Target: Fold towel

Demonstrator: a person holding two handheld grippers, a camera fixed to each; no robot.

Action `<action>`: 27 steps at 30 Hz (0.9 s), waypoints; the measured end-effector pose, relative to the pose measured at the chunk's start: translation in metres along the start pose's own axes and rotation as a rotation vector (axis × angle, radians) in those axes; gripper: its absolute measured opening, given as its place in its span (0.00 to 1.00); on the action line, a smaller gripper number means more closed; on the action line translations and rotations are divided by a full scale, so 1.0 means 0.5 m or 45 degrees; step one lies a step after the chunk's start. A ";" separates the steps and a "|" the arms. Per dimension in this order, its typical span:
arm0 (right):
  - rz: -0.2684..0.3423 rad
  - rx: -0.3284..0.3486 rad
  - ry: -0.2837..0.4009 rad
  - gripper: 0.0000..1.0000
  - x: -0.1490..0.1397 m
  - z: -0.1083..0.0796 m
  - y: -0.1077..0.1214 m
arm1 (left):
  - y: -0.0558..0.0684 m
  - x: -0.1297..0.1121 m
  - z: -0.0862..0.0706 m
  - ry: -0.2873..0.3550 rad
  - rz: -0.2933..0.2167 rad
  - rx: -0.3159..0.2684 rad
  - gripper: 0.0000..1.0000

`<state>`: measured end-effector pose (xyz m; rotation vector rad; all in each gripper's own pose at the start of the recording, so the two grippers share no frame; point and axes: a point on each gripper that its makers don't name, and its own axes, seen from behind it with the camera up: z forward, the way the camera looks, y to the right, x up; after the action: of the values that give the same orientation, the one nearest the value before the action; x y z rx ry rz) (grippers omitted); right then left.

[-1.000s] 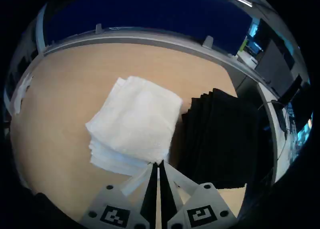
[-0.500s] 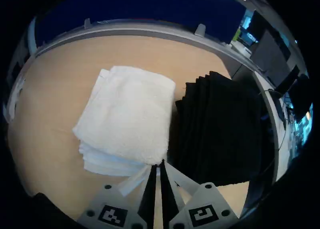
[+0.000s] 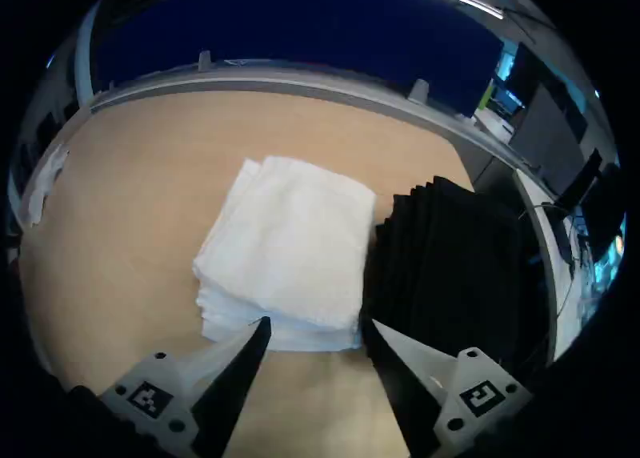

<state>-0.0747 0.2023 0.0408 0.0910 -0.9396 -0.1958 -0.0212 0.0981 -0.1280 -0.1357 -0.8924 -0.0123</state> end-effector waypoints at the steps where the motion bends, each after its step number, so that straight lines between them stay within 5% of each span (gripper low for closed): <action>1: -0.001 0.006 0.015 0.98 0.007 -0.001 -0.006 | 0.001 0.002 0.001 0.001 0.001 -0.001 0.93; 11: 0.042 0.062 0.107 0.99 0.073 0.017 -0.060 | -0.003 0.002 -0.004 0.002 0.000 0.004 0.93; 27: 0.122 0.050 0.058 0.98 0.025 0.085 -0.099 | -0.015 -0.003 -0.003 0.000 0.000 0.015 0.93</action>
<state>-0.1081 0.1518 0.0675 0.0859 -0.9005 -0.0861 -0.0215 0.0904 -0.1291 -0.1249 -0.8926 -0.0074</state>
